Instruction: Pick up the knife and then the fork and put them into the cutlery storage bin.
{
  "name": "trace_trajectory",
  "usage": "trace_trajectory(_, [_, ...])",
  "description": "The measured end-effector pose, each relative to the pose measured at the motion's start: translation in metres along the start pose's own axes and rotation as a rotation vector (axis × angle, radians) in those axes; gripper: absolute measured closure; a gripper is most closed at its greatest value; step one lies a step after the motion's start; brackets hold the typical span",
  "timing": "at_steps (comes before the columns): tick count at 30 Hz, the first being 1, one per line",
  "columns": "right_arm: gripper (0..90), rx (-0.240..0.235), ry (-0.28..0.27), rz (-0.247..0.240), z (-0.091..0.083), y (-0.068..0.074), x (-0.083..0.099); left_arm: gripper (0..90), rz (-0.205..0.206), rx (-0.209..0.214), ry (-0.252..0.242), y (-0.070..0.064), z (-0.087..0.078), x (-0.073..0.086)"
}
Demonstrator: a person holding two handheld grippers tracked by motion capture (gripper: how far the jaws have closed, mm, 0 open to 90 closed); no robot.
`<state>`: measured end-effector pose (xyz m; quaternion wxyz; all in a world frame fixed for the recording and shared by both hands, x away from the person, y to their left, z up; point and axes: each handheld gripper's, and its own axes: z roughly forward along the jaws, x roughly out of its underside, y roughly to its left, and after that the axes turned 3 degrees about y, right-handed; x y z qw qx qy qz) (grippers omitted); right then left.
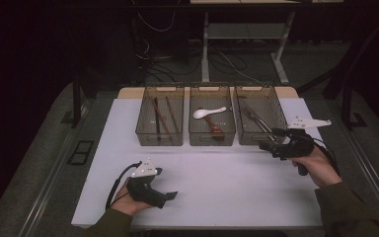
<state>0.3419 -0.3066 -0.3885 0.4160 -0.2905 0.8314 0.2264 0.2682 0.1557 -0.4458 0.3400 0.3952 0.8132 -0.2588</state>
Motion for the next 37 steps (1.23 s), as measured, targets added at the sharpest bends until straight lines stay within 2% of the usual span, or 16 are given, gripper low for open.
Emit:
trace_trajectory(10, [18.0, -0.054, -0.007, -0.026, -0.002, 0.024, 0.024, 0.0, 0.005, 0.001, -0.006, -0.002, -0.001, 0.000])
trace_trajectory(14, [17.9, -0.065, 0.013, -0.059, 0.000, 0.033, 0.034, 0.0, 0.005, 0.003, -0.011, -0.002, -0.002, 0.000])
trace_trajectory(18, [17.9, -0.071, 0.028, -0.070, 0.001, 0.040, 0.046, 0.0, 0.009, 0.005, -0.010, -0.003, -0.002, -0.001])
trace_trajectory(22, [17.9, -0.064, 0.030, -0.068, 0.000, 0.044, 0.056, 0.0, 0.012, 0.005, -0.012, -0.004, -0.001, -0.002])
trace_trajectory(27, [17.9, -0.087, 0.023, -0.055, -0.005, 0.047, 0.067, 0.0, 0.012, 0.002, -0.010, -0.003, -0.002, -0.001])
trace_trajectory(30, [17.9, -0.094, 0.033, -0.064, -0.005, 0.051, 0.072, 0.0, 0.012, 0.002, -0.010, -0.004, -0.002, -0.001])
trace_trajectory(37, [17.9, -0.104, 0.048, -0.084, -0.003, 0.054, 0.075, 0.0, 0.014, 0.001, -0.010, -0.003, -0.002, -0.001])
